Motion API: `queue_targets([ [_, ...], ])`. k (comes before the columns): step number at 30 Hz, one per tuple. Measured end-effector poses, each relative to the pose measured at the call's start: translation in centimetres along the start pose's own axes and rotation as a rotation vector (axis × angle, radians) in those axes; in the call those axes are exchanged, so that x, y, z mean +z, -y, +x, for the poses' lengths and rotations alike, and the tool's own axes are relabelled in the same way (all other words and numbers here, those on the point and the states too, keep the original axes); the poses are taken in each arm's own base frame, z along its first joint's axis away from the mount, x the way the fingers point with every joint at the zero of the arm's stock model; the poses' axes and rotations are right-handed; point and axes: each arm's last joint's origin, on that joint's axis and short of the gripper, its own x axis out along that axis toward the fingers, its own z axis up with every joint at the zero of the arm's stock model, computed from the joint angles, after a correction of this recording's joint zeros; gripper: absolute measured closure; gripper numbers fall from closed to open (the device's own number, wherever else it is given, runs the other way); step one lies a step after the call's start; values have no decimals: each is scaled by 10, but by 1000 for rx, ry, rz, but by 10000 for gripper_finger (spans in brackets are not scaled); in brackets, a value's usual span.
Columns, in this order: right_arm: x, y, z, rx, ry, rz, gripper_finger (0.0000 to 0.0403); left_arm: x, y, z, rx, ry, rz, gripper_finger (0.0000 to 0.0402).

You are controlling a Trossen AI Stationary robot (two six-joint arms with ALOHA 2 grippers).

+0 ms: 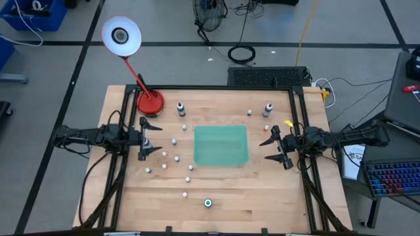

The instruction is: Pick & Place food coloring

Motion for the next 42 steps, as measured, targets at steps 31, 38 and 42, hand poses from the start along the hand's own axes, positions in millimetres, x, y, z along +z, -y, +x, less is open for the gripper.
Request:
queue_targets([
  [31,11,0,-1,-1,120,516,156,0,0,0,0,0,0,37],
  [38,9,2,0,-51,114,516,156,0,0,0,0,0,0,36],
  [42,13,4,-1,-109,172,483,156,0,0,0,0,1,0,36],
])
